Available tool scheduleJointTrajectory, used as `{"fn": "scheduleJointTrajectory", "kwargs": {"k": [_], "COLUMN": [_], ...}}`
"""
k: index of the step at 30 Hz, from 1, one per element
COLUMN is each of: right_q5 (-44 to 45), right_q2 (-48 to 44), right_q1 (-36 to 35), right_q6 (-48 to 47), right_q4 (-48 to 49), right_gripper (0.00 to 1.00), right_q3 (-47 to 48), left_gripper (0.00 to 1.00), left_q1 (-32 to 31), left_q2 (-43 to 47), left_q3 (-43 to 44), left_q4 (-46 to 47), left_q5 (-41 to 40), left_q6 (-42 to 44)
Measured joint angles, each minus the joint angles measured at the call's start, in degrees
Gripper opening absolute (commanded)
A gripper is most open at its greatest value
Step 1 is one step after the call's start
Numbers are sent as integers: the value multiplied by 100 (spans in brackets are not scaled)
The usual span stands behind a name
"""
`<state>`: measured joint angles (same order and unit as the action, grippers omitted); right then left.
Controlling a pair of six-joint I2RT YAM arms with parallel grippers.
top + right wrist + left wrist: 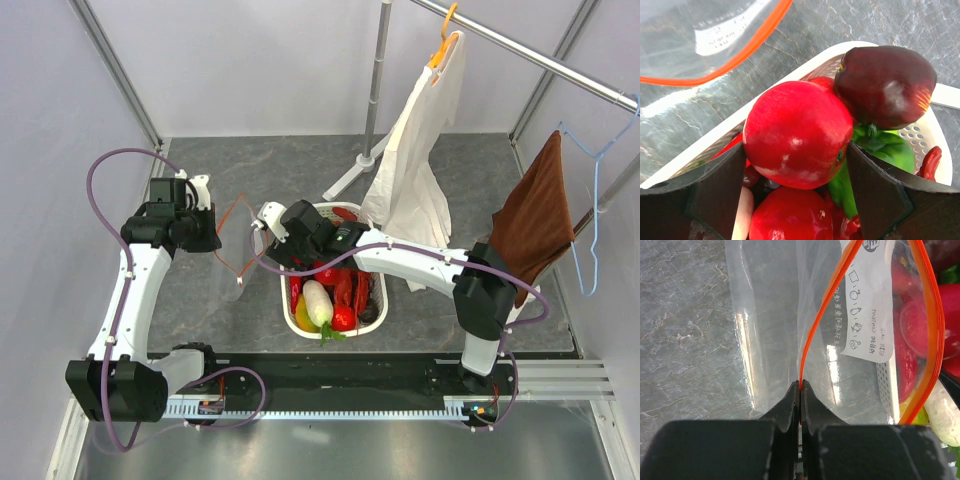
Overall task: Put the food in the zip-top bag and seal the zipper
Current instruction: Pick up the fake fruit from the bin.
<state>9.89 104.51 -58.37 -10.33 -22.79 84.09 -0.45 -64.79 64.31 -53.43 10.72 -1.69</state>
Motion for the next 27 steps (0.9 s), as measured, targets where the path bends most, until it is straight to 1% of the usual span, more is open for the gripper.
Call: {"fn": "scheduleJointTrajectory", "kwargs": {"k": [5, 18, 23, 27], "right_q5": [-118, -385, -610, -970], "right_q2": [-249, -914, -1106, -1137], "right_q1": [-2, 125, 160, 160], "right_q6": [173, 557, 719, 876], "right_q4": [-7, -157, -164, 59], "right_gripper": [56, 55, 55, 54], "right_q3": [35, 63, 358, 658], "left_gripper": [2, 2, 2, 2], "left_q1": [0, 0, 0, 0], "left_q2": [-11, -20, -31, -31], "left_q3": [0, -20, -26, -26], "left_q4": [2, 7, 4, 4], "left_q5": [0, 0, 7, 50], "left_q6": [-2, -4, -2, -4]}}
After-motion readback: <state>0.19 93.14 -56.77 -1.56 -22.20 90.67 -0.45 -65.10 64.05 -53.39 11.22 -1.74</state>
